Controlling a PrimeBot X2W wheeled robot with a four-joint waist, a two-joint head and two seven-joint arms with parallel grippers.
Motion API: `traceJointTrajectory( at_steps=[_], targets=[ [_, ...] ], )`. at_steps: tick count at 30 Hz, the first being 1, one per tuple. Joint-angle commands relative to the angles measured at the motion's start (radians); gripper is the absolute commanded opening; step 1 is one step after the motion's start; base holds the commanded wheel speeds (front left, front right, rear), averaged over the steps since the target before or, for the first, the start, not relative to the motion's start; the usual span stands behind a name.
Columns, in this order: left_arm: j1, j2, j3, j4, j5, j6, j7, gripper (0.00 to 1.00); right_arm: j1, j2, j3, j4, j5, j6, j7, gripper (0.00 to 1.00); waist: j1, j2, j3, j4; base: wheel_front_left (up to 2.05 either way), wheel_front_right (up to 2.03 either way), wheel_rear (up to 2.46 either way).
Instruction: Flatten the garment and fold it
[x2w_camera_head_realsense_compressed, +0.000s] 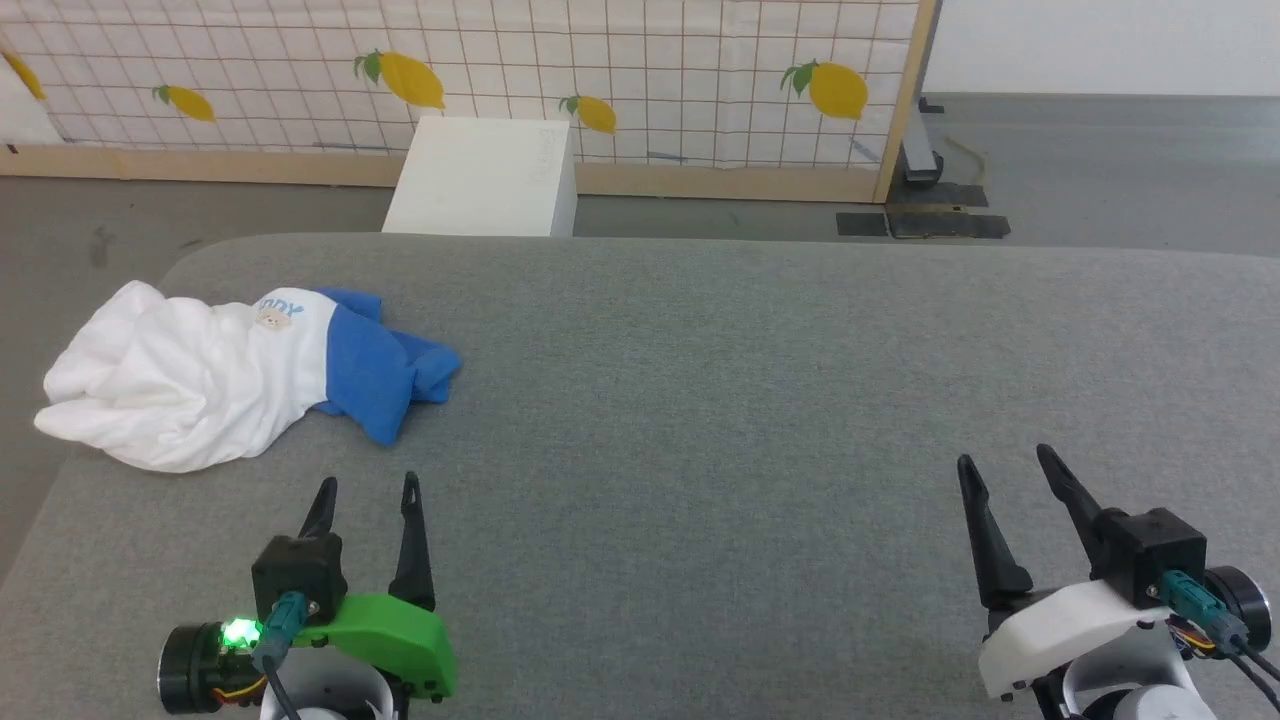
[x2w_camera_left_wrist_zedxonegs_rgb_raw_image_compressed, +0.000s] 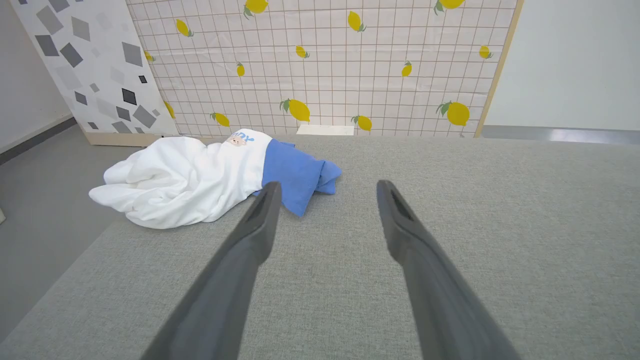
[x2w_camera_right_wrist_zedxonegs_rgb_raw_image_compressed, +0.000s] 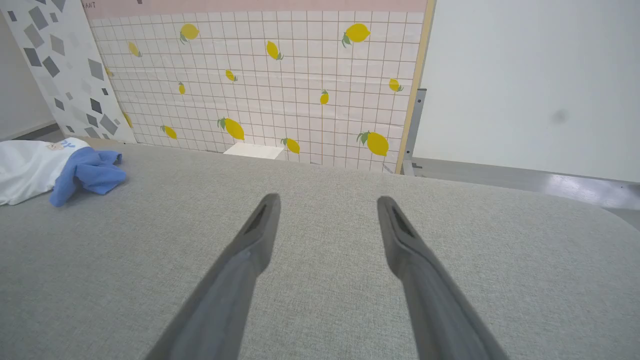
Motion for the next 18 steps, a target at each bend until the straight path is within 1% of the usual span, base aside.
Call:
traceJointTrajectory(
  at_steps=[1, 14, 18],
  targets=[
    [0.007, 0.0, -0.001, 0.004, -0.01, 0.009, -0.01, 1.0, 0.008, 0.001, 0.0, 0.005, 0.009, 0.0, -0.011, 1.0, 0.0, 0.0, -0.001, 0.011, 0.0, 0.0, 0.0],
    [0.022, 0.0, 0.007, 0.0, -0.023, 0.033, -0.037, 1.0, 0.008, 0.001, 0.012, 0.019, 0.027, 0.0, -0.038, 1.0, 0.0, 0.0, -0.005, 0.096, 0.0, 0.0, 0.0],
    [0.029, 0.0, 0.008, 0.001, -0.03, 0.042, -0.047, 1.0, 0.009, 0.001, 0.014, 0.024, 0.036, -0.001, -0.048, 1.0, 0.0, 0.0, -0.006, 0.134, 0.0, 0.0, 0.0]
  ],
)
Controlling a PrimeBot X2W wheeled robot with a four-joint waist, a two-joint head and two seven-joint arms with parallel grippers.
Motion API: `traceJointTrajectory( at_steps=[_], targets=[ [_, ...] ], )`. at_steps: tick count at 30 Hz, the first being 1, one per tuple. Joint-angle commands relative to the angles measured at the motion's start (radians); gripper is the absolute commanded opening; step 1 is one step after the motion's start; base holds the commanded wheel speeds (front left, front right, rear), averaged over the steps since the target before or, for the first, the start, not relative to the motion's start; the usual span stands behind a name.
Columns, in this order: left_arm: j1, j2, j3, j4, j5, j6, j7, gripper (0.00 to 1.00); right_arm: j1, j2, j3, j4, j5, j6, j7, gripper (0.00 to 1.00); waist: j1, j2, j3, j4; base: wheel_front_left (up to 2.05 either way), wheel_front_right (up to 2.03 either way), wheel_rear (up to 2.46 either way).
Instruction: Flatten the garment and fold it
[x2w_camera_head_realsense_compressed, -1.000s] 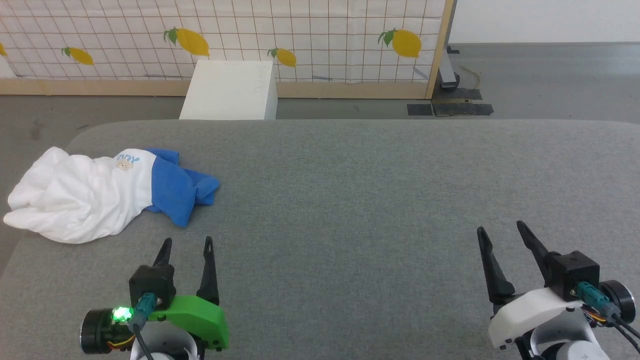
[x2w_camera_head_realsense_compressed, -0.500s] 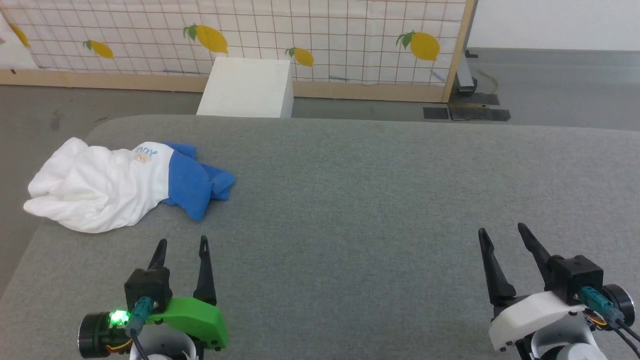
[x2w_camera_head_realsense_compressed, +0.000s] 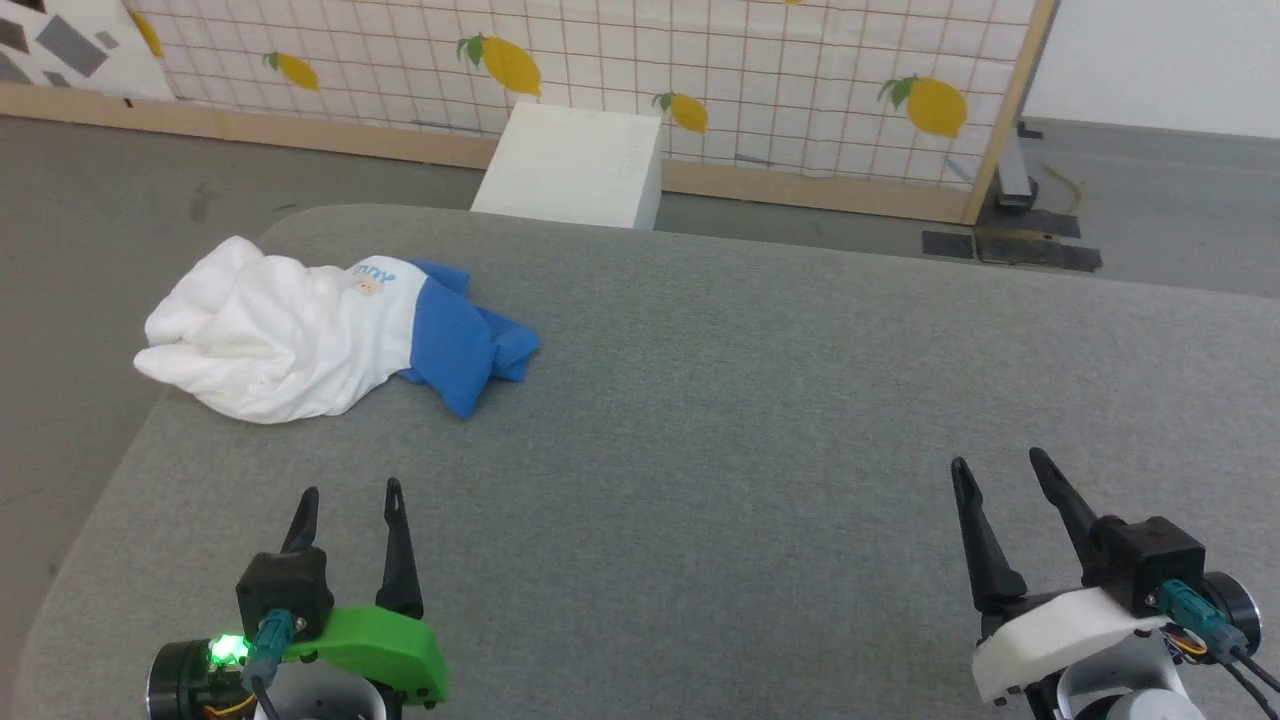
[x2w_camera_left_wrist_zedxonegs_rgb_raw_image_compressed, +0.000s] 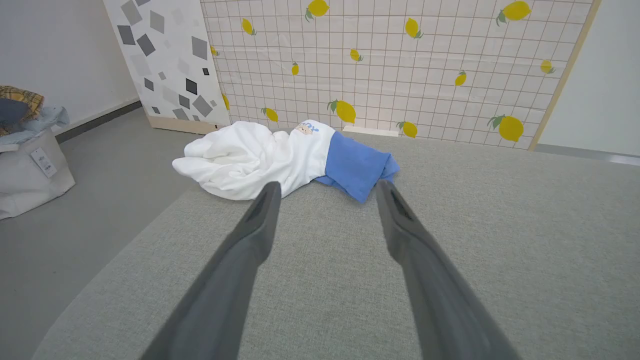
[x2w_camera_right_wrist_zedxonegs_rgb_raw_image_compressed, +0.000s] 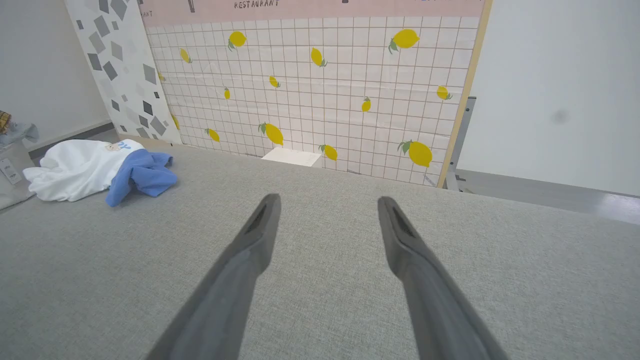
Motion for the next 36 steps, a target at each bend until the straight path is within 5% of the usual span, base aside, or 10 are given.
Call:
traceJointTrajectory(
  at_steps=[1, 36],
  targets=[
    [0.012, 0.0, 0.0, 0.001, -0.016, 0.009, -0.011, 1.0, 0.007, 0.001, 0.001, 0.005, 0.011, -0.001, -0.013, 1.0, 0.0, 0.0, -0.001, 0.025, 0.0, 0.0, 0.0],
    [0.037, -0.003, -0.023, 0.023, -0.073, 0.068, -0.083, 1.0, 0.022, 0.002, 0.0, 0.054, 0.049, -0.001, -0.084, 1.0, 0.0, 0.0, 0.003, 0.221, 0.0, 0.0, 0.0]
  ],
)
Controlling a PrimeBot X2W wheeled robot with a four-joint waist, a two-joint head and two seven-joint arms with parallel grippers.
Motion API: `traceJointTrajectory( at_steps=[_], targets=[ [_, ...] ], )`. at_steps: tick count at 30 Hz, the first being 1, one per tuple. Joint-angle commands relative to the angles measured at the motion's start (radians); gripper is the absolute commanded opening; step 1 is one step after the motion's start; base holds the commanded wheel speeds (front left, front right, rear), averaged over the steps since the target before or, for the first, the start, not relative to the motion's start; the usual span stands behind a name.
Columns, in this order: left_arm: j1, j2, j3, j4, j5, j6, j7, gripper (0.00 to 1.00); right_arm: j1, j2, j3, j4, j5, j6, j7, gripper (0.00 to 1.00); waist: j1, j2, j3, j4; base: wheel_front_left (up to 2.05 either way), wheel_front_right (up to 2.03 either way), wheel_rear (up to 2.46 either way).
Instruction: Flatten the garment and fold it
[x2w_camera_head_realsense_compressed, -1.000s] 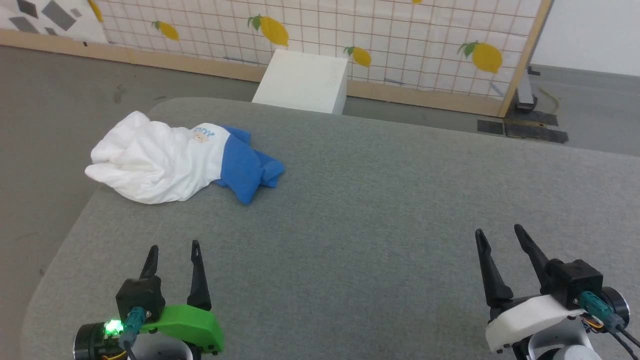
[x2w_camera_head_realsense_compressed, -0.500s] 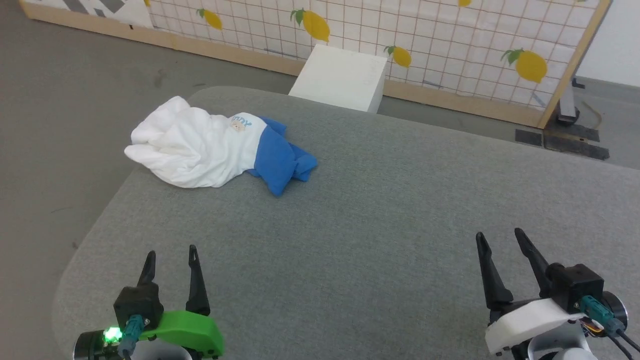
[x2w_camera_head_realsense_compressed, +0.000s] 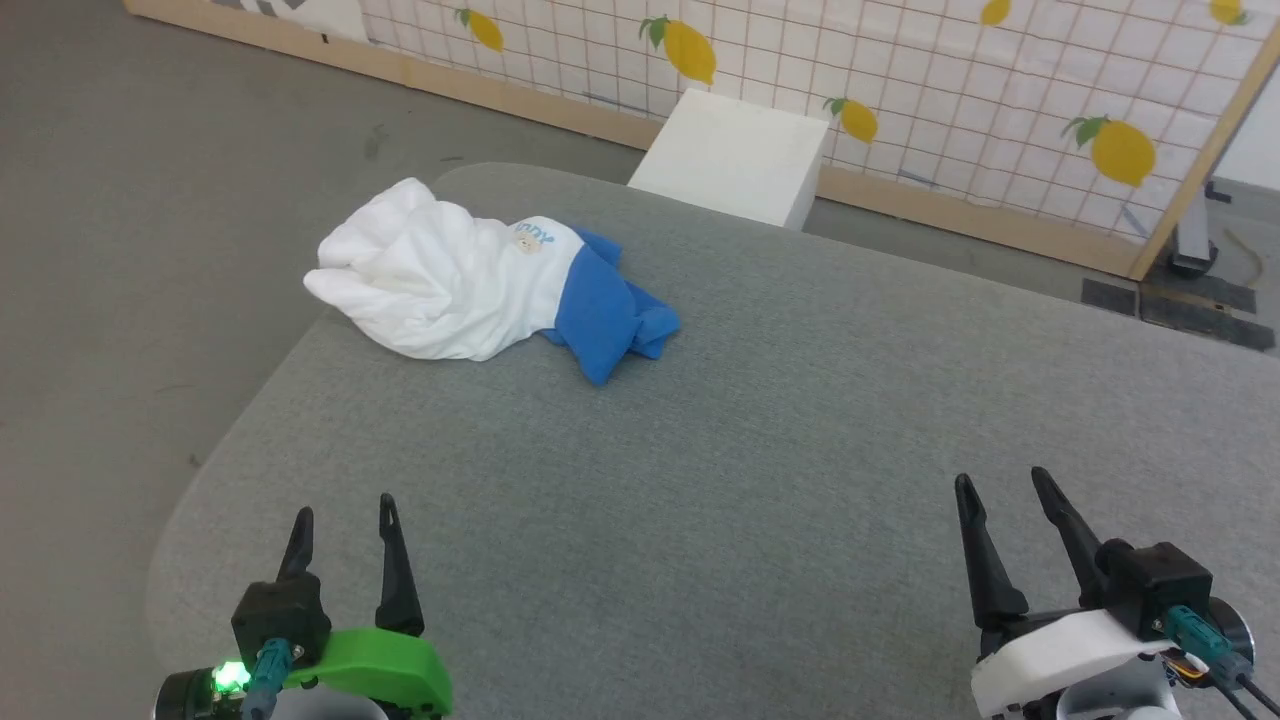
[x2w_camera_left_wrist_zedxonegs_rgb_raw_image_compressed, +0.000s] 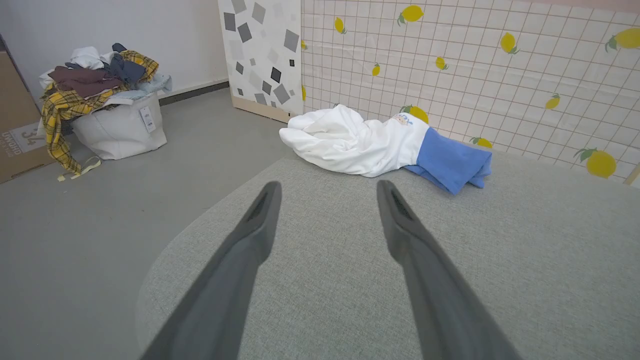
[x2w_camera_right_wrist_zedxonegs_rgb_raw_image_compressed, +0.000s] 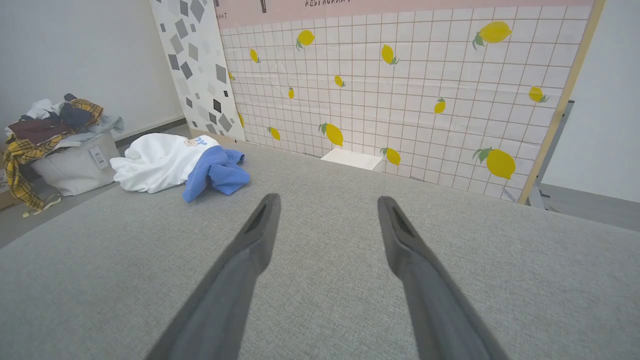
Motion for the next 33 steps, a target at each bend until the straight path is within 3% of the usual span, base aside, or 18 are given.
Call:
traceJointTrajectory(
  at_steps=[1, 33],
  targets=[
    [0.014, -0.003, -0.002, 0.003, -0.018, 0.008, -0.009, 1.0, 0.008, 0.001, -0.002, 0.006, 0.008, -0.001, -0.011, 1.0, 0.0, 0.0, -0.003, 0.013, 0.0, 0.0, 0.0],
    [0.036, -0.004, -0.019, 0.032, -0.056, 0.061, -0.075, 1.0, 0.024, 0.002, 0.002, 0.045, 0.046, -0.001, -0.068, 1.0, 0.0, 0.0, -0.01, 0.143, 0.0, 0.0, 0.0]
  ],
)
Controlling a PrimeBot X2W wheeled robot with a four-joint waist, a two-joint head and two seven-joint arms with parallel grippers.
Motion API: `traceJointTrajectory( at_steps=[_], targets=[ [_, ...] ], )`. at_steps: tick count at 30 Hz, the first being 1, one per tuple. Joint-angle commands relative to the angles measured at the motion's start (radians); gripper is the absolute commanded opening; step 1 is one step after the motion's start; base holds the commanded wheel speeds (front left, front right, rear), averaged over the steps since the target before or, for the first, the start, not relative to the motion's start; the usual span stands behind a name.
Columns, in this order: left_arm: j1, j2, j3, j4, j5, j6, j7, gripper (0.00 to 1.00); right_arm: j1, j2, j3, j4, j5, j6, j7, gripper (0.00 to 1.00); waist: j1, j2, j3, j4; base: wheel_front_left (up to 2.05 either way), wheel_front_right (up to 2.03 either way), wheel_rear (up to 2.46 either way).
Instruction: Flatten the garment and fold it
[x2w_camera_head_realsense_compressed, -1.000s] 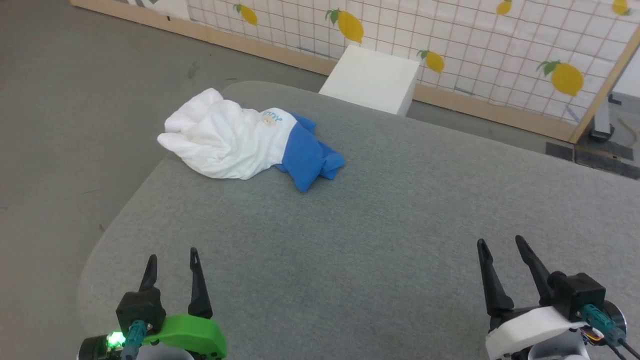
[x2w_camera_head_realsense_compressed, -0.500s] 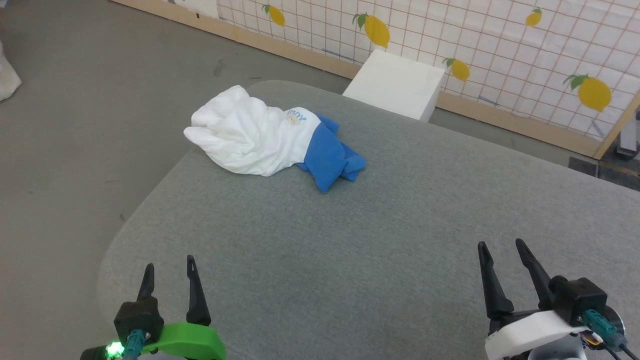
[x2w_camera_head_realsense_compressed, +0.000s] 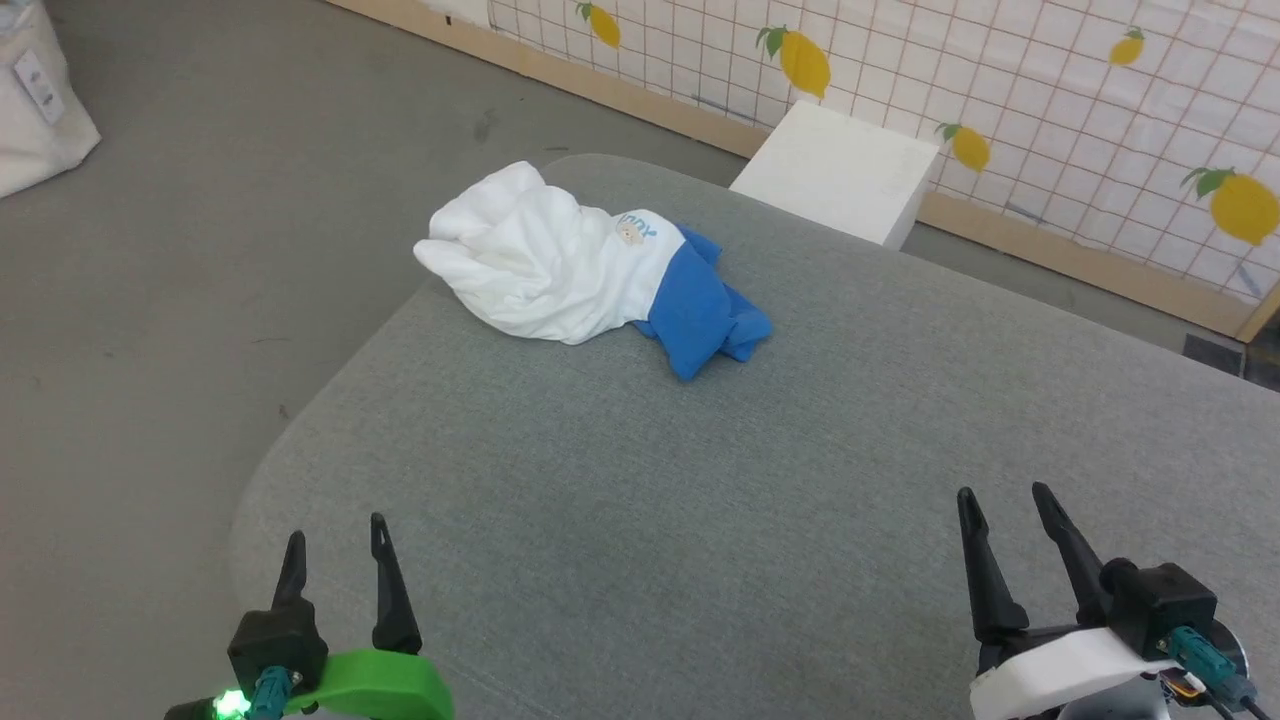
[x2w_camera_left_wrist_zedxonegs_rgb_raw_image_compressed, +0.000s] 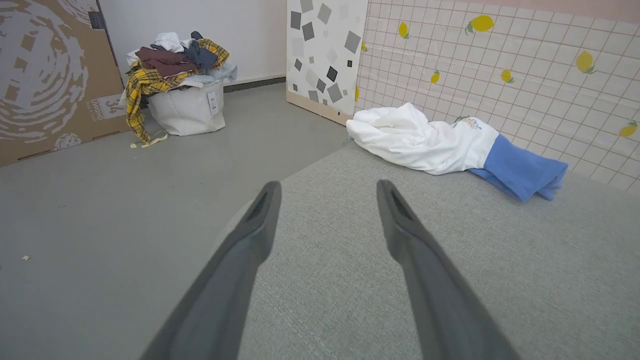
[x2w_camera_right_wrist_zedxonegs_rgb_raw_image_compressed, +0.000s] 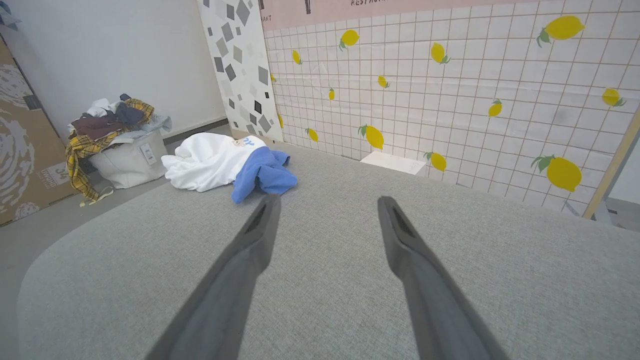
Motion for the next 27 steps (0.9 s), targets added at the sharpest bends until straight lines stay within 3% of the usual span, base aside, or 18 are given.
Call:
traceJointTrajectory(
  at_steps=[1, 22, 27],
  targets=[
    [0.015, -0.004, -0.003, 0.004, -0.011, 0.009, -0.014, 1.0, 0.012, 0.001, 0.0, 0.007, 0.012, -0.001, -0.011, 1.0, 0.0, 0.0, 0.0, 0.009, 0.0, 0.0, 0.0],
    [0.02, -0.004, -0.01, 0.024, 0.003, 0.021, -0.03, 1.0, 0.011, 0.001, -0.001, 0.004, 0.015, -0.001, -0.016, 1.0, 0.0, 0.0, 0.01, 0.025, 0.0, 0.0, 0.0],
    [-0.026, 0.019, -0.006, 0.019, 0.01, 0.0, -0.03, 1.0, 0.003, 0.001, 0.003, -0.009, 0.008, -0.001, -0.008, 1.0, 0.0, 0.0, 0.024, 0.008, 0.0, 0.0, 0.0]
  ],
)
